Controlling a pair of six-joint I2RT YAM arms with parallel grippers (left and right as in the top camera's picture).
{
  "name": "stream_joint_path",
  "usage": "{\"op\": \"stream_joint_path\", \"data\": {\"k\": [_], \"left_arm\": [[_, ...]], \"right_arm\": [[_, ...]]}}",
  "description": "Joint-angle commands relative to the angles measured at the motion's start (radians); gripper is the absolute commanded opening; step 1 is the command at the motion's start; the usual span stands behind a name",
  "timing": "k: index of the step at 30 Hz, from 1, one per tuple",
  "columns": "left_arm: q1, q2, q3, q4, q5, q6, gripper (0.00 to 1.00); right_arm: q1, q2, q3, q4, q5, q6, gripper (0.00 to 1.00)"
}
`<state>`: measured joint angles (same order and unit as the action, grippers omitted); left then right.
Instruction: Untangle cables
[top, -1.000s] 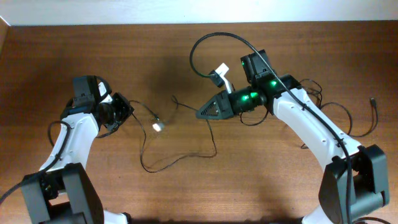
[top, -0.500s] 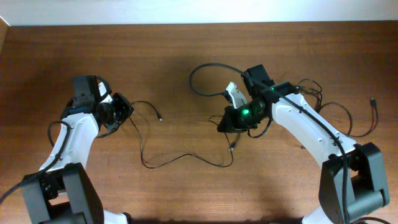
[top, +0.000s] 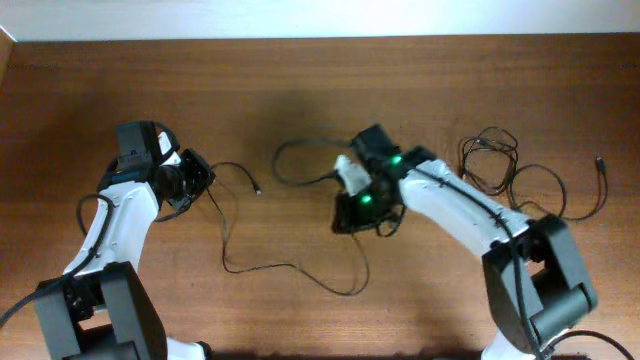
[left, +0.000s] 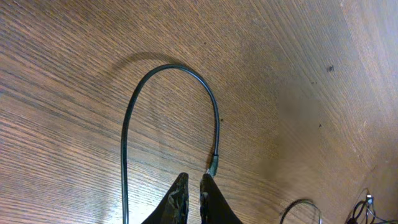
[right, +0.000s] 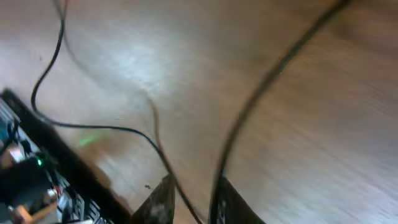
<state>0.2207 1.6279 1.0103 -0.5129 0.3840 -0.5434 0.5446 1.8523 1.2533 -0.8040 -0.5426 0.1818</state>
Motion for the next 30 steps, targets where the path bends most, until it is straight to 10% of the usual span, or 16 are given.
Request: {"op": "stream_joint_path", "data": {"k": [1, 10, 30], "left_arm": [[-0.005, -0.006, -0.002, 0.000, -0.007, -0.006, 0.09], [-0.005, -0.006, -0.002, 0.000, -0.007, -0.006, 0.08], [-0.005, -0.006, -0.002, 0.003, -0.008, -0.006, 0.08]], "right_arm": [[0.079, 0.005, -0.008, 0.039, 0.005, -0.076, 0.23], [0.216, 0.006, -0.008, 0.157, 0.127, -0.178, 0.77], [0.353, 0.164, -0.009, 0.354, 0.102, -0.369, 0.89]]}}
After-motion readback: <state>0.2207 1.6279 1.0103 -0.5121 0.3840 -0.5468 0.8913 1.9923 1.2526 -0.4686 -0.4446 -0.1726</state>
